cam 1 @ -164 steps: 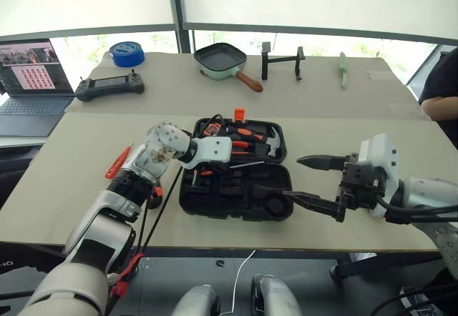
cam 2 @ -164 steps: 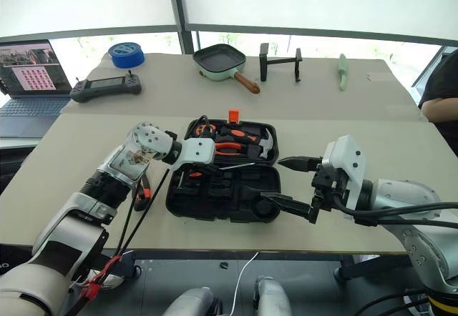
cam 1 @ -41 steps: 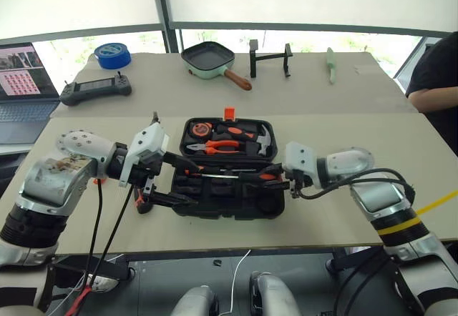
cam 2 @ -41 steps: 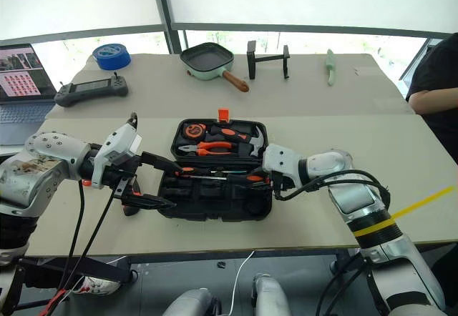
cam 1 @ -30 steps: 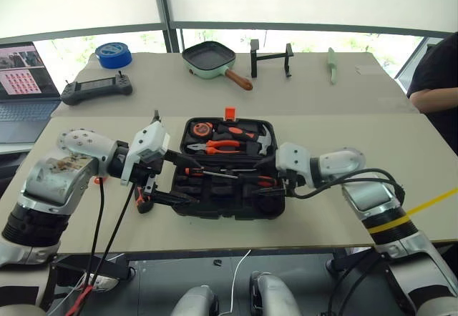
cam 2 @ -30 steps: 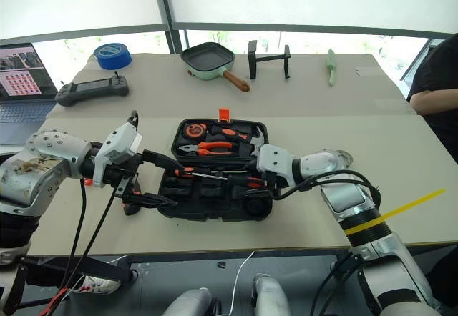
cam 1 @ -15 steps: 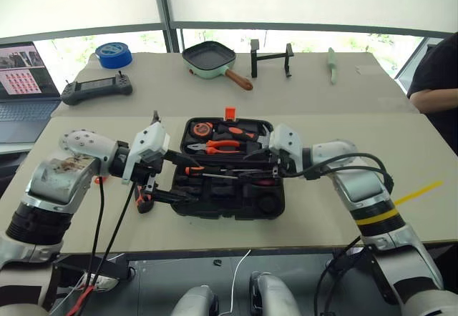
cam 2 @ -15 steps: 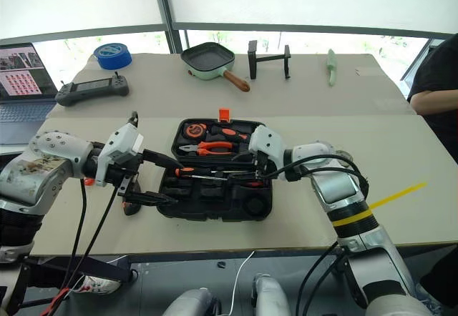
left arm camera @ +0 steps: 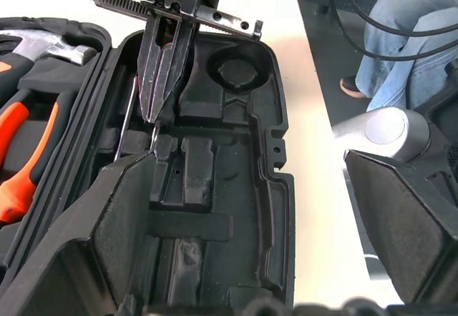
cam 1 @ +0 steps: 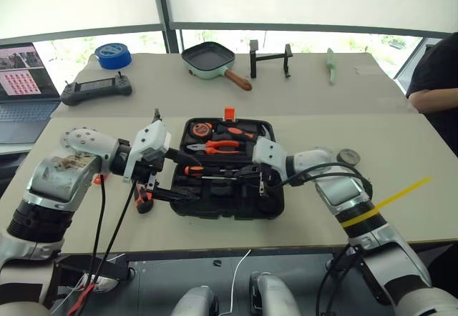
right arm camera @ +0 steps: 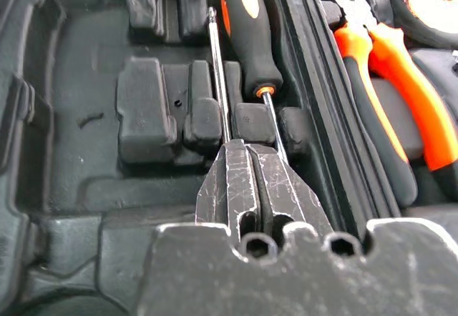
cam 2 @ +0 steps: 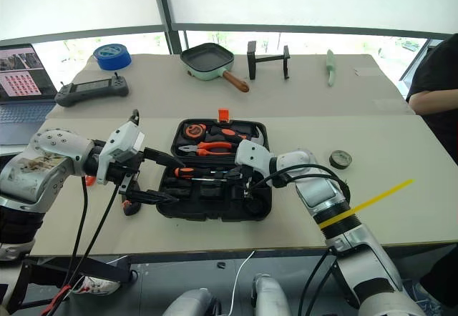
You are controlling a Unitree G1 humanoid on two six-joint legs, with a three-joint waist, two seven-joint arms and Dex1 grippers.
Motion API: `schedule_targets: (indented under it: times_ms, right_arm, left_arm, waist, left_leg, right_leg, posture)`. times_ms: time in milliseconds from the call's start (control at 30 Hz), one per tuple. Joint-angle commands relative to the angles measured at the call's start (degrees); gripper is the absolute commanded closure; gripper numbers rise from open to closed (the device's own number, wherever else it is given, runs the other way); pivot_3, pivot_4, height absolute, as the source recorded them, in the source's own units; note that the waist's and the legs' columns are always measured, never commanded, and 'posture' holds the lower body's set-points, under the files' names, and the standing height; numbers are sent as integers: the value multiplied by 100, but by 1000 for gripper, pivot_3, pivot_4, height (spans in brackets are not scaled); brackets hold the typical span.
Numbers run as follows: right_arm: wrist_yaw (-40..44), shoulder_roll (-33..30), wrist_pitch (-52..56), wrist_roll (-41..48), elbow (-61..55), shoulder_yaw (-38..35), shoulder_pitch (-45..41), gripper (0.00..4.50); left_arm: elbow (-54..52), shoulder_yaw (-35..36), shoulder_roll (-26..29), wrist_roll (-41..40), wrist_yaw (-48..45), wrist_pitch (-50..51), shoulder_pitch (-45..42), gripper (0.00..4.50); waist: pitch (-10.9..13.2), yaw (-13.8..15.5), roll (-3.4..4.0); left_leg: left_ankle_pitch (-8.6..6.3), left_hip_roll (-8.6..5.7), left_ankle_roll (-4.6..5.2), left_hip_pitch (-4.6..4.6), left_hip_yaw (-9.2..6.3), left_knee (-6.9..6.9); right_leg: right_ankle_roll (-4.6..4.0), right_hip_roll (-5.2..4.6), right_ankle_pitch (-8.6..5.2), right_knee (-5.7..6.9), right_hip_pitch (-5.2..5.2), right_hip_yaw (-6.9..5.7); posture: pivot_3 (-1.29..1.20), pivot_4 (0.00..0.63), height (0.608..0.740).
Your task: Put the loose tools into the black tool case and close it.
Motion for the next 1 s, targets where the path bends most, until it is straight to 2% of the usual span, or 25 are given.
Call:
schedule_targets:
  times_ms: [33,167,267,400,467,500,567,633,700,733,833,1000]
  right_arm:
    - [-34,-92,21,-358,123,252,202,4494]
    - [-138,188,642,503,-507,-564,-5,4494]
    - [-109,196,1334,1199,-1097,-1156,-132,4494]
    - [227,-165,2740,2662,-2357,-1939,-38,3474]
    - [319,-408,3173,3224,-2847,-2207,51,2787]
    - [351,-523,3334,3447,-3039,-2312,98,2333]
    - [412,-761,3570,3830,-3362,-2483,219,1701]
    - [405,-926,3673,4045,-3524,-2545,305,859]
    - [397,-1060,3674,4154,-3639,-2561,388,322]
    - [385,-1109,3672,4206,-3679,-2569,419,19]
    - [304,-1184,3642,4320,-3735,-2572,461,19]
    - [128,-1194,3508,4317,-3762,-2488,487,19]
  left_arm:
    - [-59,75,26,36,55,-23,-53,0]
    - [-55,295,88,82,422,86,134,0]
    - [-108,758,219,54,938,325,555,0]
    - [-265,1918,455,80,1734,721,1760,0]
    - [-277,2704,476,155,2103,861,2494,0]
    - [-267,3079,472,196,2265,938,2834,0]
    - [-201,3794,462,382,2552,1050,3541,0]
    - [-215,4226,470,488,2702,1147,4063,0]
    - [-194,4533,514,609,2730,1196,4530,0]
    - [-180,4619,551,642,2741,1239,4679,0]
    - [-50,4445,818,610,2813,1566,4536,0]
    - [676,3102,1390,647,2769,2168,3129,0]
  waist:
    - [-1,3,1]
    - [-5,3,0]
    - [-3,-2,3]
    - [-2,-25,5]
    - [-2,-19,5]
    - [-1,-16,6]
    - [-1,-16,6]
    - [-1,6,5]
    - [-1,24,6]
    - [0,38,6]
    - [-1,136,1]
    - [-4,216,-5]
  left_leg:
    - [0,0,0,0,0,0]
    - [0,0,0,4,2,3]
    - [0,0,0,-11,5,3]
    - [-4,1,-6,-14,-6,-7]
    - [-5,0,-7,-9,-10,-28]
    - [-5,-2,-7,-10,-15,-32]
    - [-5,-3,-9,-7,-15,-42]
    - [-6,-2,-9,-2,-13,-48]
    - [-6,-2,-9,0,-12,-48]
    - [-6,-2,-8,5,-12,-48]
    - [-7,-1,-7,16,-15,-51]
    - [-7,-8,-7,14,-19,-50]
  right_leg:
    - [0,0,0,0,0,0]
    - [0,0,0,7,3,7]
    - [0,0,0,25,-21,19]
    - [-2,3,0,47,-40,30]
    - [-2,4,-1,42,-50,32]
    - [-2,5,-1,40,-49,29]
    - [-4,8,-2,35,-50,28]
    - [-5,6,-3,33,-47,31]
    - [-5,5,-3,16,-37,34]
    - [-5,4,-4,-5,-30,36]
    - [-4,5,-4,-17,-12,31]
    - [-4,7,-3,-12,-6,16]
  posture:
    - [0,150,740]
    - [0,150,740]
    - [0,150,740]
    - [0,150,740]
    - [0,150,740]
    - [0,150,740]
    - [0,150,740]
    - [0,150,740]
    - [0,150,740]
    - [0,150,740]
    - [0,150,740]
    - [0,150,740]
